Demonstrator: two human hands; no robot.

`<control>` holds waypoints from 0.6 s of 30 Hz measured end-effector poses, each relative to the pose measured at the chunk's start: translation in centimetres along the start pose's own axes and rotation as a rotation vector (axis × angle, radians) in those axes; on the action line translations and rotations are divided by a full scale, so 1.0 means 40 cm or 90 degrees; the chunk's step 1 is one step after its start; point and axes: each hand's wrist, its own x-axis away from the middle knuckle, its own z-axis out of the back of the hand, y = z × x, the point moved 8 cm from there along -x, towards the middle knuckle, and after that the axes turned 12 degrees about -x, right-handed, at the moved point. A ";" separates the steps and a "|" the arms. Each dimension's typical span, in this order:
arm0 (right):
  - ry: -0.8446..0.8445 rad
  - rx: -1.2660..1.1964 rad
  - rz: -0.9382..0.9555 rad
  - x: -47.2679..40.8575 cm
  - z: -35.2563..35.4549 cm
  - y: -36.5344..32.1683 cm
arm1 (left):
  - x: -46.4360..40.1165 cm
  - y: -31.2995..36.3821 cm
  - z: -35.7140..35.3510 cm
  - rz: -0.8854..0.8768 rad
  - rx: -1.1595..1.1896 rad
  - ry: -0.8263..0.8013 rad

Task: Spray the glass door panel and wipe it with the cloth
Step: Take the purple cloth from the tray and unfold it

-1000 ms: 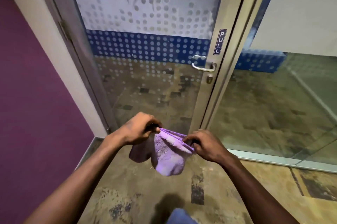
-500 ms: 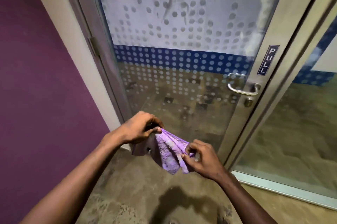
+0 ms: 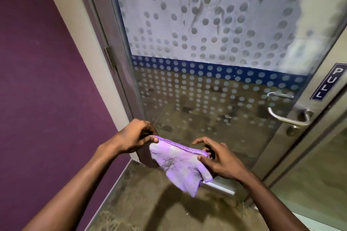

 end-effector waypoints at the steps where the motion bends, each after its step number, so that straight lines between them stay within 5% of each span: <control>1: 0.014 0.022 0.001 -0.014 0.004 0.005 | -0.003 -0.014 -0.001 0.002 -0.003 0.008; 10: 0.162 -0.265 -0.067 -0.113 0.009 0.028 | -0.013 -0.080 -0.024 0.033 0.085 0.059; 18: 0.247 -0.313 -0.112 -0.130 0.015 0.060 | -0.110 -0.123 0.021 -0.045 0.121 0.025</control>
